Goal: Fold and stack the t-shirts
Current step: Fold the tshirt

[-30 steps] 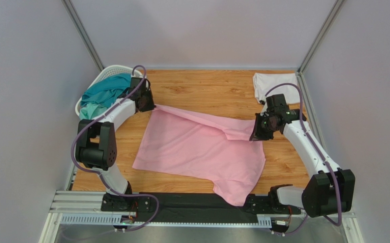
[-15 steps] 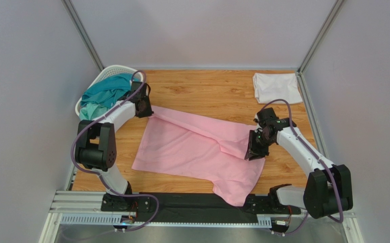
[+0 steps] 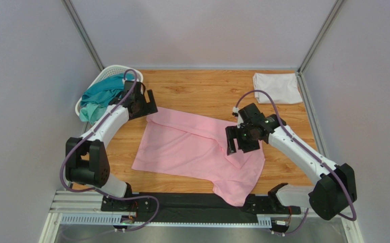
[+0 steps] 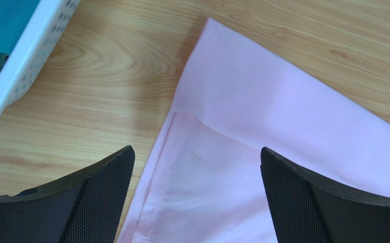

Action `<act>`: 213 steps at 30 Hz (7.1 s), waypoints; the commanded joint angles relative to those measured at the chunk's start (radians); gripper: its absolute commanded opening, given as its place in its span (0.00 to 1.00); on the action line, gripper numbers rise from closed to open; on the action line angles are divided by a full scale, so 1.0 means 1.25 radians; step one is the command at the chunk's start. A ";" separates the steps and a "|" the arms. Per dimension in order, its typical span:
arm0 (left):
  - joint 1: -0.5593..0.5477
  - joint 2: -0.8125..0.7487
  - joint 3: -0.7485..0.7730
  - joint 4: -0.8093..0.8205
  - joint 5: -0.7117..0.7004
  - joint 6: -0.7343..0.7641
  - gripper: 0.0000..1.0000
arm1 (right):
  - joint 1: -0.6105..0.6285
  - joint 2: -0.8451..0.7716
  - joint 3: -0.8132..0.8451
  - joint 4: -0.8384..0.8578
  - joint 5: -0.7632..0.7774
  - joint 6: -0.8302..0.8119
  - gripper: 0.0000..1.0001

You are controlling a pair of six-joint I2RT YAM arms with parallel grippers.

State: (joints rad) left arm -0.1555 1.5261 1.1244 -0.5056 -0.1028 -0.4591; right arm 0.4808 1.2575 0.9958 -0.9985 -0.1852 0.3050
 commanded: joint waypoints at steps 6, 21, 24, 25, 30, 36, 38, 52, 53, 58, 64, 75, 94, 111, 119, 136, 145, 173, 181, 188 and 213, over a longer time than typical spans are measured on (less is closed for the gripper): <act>-0.023 -0.087 -0.060 0.006 0.136 -0.052 1.00 | 0.139 0.171 0.091 0.184 0.032 0.020 0.62; -0.025 -0.325 -0.282 -0.024 0.103 -0.141 1.00 | 0.144 0.392 0.131 0.240 0.135 0.014 0.41; -0.025 -0.337 -0.288 -0.027 0.092 -0.146 1.00 | 0.143 0.415 0.138 0.242 0.144 0.012 0.41; -0.025 -0.339 -0.288 -0.031 0.088 -0.144 1.00 | 0.143 0.419 0.140 0.242 0.147 0.014 0.40; -0.025 -0.334 -0.281 -0.036 0.083 -0.146 1.00 | 0.136 0.421 0.137 0.242 0.179 0.014 0.26; -0.025 -0.324 -0.277 -0.037 0.083 -0.147 1.00 | 0.134 0.414 0.127 0.250 0.167 0.015 0.03; -0.025 -0.324 -0.275 -0.037 0.083 -0.146 1.00 | 0.134 0.416 0.131 0.248 0.168 0.013 0.00; -0.025 -0.316 -0.271 -0.042 0.083 -0.143 1.00 | 0.137 0.332 0.147 0.169 -0.079 -0.006 0.01; -0.027 -0.315 -0.271 -0.042 0.083 -0.143 1.00 | 0.137 0.335 0.151 0.169 -0.101 -0.005 0.02; -0.027 -0.314 -0.269 -0.045 0.085 -0.144 1.00 | 0.141 0.368 0.175 0.179 -0.114 0.012 0.04; -0.025 -0.310 -0.252 -0.047 0.092 -0.140 1.00 | 0.142 0.382 0.190 0.167 -0.095 0.016 0.50; -0.044 -0.191 -0.147 0.017 0.167 -0.121 1.00 | 0.044 0.200 0.131 0.125 0.040 0.060 1.00; -0.061 0.303 0.130 0.063 0.139 -0.099 1.00 | -0.231 0.455 0.141 0.269 0.009 0.059 1.00; -0.029 0.455 0.335 -0.041 0.124 -0.110 1.00 | -0.280 0.721 0.514 0.214 0.063 -0.070 1.00; -0.029 0.376 0.353 -0.068 0.131 -0.089 1.00 | -0.277 0.647 0.543 0.180 0.055 -0.098 1.00; -0.036 -0.164 -0.186 -0.122 0.048 -0.192 1.00 | -0.233 0.156 0.097 0.271 0.050 0.027 1.00; -0.025 -0.312 -0.396 -0.167 -0.042 -0.308 0.90 | -0.230 0.107 0.034 0.266 0.017 0.010 1.00; -0.018 -0.217 -0.431 -0.122 -0.025 -0.309 0.36 | -0.173 0.079 -0.005 0.189 0.050 -0.002 1.00; -0.011 -0.197 -0.426 -0.093 -0.012 -0.282 0.17 | -0.042 0.053 -0.024 0.109 0.113 0.036 1.00; -0.011 -0.238 -0.431 -0.091 -0.009 -0.265 0.00 | 0.129 0.080 -0.041 0.032 0.130 0.082 1.00; -0.011 -0.287 -0.425 -0.124 -0.034 -0.278 0.00 | 0.202 0.232 -0.147 0.112 0.200 0.079 0.56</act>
State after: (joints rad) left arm -0.1741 1.1847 0.5816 -0.6548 -0.1333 -0.8051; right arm 0.7486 1.5322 0.8040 -0.9268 0.0345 0.4236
